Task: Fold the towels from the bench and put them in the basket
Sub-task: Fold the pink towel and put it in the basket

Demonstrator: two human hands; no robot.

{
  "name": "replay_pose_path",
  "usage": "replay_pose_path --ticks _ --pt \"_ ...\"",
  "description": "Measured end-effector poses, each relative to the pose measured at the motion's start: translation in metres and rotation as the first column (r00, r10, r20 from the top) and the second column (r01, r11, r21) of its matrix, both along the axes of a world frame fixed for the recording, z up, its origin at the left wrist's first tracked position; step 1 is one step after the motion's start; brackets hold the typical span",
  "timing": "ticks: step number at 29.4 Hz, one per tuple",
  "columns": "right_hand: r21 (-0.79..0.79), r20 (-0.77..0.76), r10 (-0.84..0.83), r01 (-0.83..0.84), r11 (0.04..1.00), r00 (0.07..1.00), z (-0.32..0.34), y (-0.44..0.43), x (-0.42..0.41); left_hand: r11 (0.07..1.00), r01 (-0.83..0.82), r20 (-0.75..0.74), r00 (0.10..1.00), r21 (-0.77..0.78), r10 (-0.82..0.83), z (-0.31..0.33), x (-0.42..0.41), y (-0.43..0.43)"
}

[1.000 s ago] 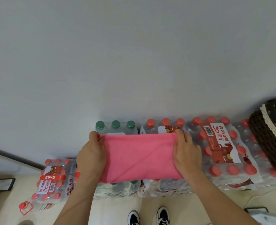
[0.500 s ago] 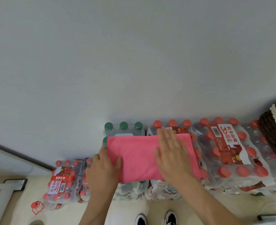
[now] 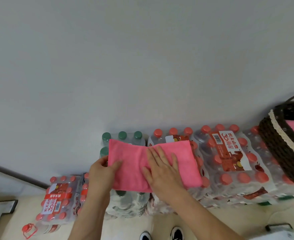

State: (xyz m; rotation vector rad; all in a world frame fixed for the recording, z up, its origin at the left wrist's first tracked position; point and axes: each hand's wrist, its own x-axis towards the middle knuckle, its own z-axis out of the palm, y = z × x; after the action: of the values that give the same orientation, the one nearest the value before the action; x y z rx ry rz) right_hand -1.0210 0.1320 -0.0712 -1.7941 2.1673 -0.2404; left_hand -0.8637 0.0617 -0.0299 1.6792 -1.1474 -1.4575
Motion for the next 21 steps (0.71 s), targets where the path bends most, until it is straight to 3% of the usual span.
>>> replay_pose_path --ticks 2,3,4,5,6,7,8,9,12,15,18,21 --pt "-0.093 0.21 -0.06 0.081 0.992 0.976 0.019 0.009 -0.003 1.0 -0.005 -0.152 0.988 0.003 0.005 0.016 -0.012 0.006" --pt "-0.126 0.379 -0.105 0.164 0.978 0.919 0.029 0.012 -0.002 1.0 0.013 -0.182 0.983 -0.024 -0.017 0.023 -0.019 0.008" --pt "-0.122 0.601 -0.151 0.276 0.953 0.785 0.041 0.014 -0.003 0.997 0.046 -0.193 0.979 -0.065 -0.058 0.03 -0.029 0.012" --pt "-0.046 0.806 -0.199 0.395 0.918 0.557 0.053 0.015 -0.005 0.989 0.095 -0.192 0.974 -0.114 -0.116 0.036 -0.04 0.016" --pt "0.084 0.928 -0.238 0.461 0.883 0.288 0.058 0.012 -0.01 0.974 0.157 -0.184 0.965 -0.162 -0.186 0.04 -0.052 0.022" --pt "0.213 0.956 -0.283 0.48 0.851 0.079 0.061 0.01 -0.017 0.952 0.231 -0.167 0.95 -0.199 -0.265 0.043 -0.064 0.027" --pt "0.299 0.945 -0.326 0.473 0.828 -0.027 0.063 0.008 -0.025 0.924 0.314 -0.142 0.926 -0.219 -0.348 0.044 -0.076 0.034" --pt "0.34 0.935 -0.348 0.474 0.812 -0.073 0.062 0.008 -0.032 0.884 0.409 -0.112 0.891 -0.226 -0.441 0.044 -0.087 0.041" --pt "0.354 0.924 -0.375 0.554 0.754 -0.081 0.054 0.012 -0.052 0.753 0.603 -0.034 0.774 -0.263 -0.632 0.034 -0.098 0.062" --pt "0.342 0.907 -0.422 0.618 0.708 -0.018 0.046 0.019 -0.068 0.666 0.605 0.236 0.792 -0.437 -0.564 0.013 -0.085 0.07" --pt "0.281 0.889 -0.443 0.626 0.727 0.115 0.038 0.022 -0.076 0.456 0.747 0.623 0.66 -0.484 -0.42 -0.013 -0.076 0.07" --pt "0.203 0.814 -0.481 0.616 0.761 0.326 0.029 0.022 -0.082 0.376 0.85 0.768 0.506 -0.368 -0.392 -0.024 -0.079 0.07"
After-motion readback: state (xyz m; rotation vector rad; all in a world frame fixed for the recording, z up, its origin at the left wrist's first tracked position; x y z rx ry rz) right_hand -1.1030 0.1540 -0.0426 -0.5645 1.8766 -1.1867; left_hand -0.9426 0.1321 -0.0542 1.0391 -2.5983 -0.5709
